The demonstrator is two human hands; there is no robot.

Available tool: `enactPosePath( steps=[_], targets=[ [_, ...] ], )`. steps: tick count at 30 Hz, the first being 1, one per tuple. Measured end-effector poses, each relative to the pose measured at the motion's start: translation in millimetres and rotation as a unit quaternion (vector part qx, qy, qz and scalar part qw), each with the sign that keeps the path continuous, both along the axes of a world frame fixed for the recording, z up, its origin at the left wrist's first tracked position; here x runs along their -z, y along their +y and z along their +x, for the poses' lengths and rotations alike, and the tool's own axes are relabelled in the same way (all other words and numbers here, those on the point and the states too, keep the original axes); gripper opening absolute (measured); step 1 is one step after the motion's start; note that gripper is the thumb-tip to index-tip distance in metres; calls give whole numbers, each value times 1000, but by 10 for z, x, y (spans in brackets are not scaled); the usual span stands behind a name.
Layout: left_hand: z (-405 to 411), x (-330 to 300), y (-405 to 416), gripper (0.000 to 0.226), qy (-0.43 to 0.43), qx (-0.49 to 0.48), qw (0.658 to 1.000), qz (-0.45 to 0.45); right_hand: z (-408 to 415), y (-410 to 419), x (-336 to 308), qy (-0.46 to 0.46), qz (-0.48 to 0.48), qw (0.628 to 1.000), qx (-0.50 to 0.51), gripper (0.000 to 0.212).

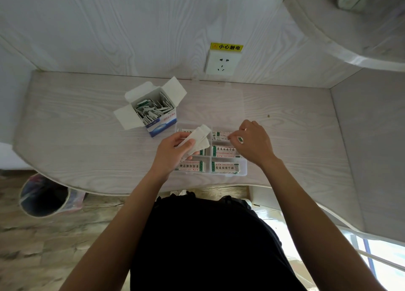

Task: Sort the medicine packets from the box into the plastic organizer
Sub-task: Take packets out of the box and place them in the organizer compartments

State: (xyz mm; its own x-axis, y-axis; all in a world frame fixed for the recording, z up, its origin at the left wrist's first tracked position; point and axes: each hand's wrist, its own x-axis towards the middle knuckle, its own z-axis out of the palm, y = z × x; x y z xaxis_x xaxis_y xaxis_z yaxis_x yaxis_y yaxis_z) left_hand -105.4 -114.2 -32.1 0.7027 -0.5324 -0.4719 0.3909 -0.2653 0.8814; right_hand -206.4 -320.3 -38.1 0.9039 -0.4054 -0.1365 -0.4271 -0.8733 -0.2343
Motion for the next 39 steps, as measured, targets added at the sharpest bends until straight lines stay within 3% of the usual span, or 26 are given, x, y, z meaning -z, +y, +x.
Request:
enactPosePath(
  steps=[4,9,18,25,32,39],
  targets=[
    [0,-7,8,11,-9,6,1000,7,1,-16,5,-28,14,999,36,21],
    [-5,-25,0,10,-2,8,1000,5,152,-61,-36,51,23,998,33,27],
    [-11,-8,0,10,1,-1,1000,-3,350,-120,-73,154,-76,980,-101,24],
    [-21,4,9,9,-2,4,1000,3,330,-119,-48,140,-90,973,-160,28],
    [-27,-16,22,14,8,-8,1000,8,358,-28,-60,90,32,990,-103,26],
    [-28,-23,10,15,2,0,1000,12,256,-49,-81,149,-86,980,-98,30]
  ],
)
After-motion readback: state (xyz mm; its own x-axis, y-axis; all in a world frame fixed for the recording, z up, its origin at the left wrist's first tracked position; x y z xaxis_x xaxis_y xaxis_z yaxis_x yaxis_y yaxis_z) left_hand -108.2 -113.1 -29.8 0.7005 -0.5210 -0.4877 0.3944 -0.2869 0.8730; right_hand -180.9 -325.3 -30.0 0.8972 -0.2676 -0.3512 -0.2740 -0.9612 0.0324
